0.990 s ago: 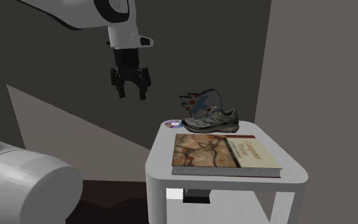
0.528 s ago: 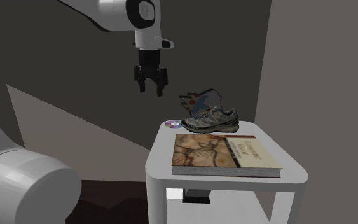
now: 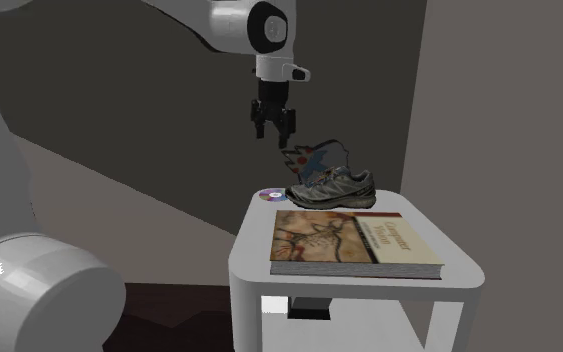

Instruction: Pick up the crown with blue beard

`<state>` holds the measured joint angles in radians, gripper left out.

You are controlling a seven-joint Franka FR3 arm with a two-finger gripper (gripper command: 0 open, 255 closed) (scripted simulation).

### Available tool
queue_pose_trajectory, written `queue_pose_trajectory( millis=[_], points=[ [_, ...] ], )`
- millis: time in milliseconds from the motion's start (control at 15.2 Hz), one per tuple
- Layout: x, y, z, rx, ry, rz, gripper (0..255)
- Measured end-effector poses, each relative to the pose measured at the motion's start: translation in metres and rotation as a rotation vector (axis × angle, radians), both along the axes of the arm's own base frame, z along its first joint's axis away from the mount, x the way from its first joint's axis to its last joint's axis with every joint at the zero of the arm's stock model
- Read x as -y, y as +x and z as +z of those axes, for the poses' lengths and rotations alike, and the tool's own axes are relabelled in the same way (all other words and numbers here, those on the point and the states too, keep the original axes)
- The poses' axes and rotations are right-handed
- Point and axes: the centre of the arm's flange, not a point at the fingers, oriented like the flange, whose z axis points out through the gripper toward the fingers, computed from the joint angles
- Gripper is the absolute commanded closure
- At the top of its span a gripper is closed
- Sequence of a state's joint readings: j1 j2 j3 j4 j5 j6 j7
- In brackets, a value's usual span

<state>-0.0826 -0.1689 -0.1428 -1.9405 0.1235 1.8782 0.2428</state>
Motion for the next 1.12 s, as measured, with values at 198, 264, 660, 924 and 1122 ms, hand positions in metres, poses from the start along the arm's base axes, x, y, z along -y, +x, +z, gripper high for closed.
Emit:
queue_pose_trajectory(
  millis=[198, 264, 660, 924, 1122],
  points=[
    [0.031, 0.03, -0.004, 0.014, 0.033, -0.071, 0],
    [0.041, 0.041, -0.005, 0.018, 0.044, -0.095, 0],
    [0.086, 0.072, -0.015, 0.038, 0.093, -0.199, 0],
    [0.088, 0.074, -0.035, 0.039, 0.096, -0.203, 0],
    [0.088, 0.073, -0.047, 0.039, 0.096, -0.203, 255]
  ],
)
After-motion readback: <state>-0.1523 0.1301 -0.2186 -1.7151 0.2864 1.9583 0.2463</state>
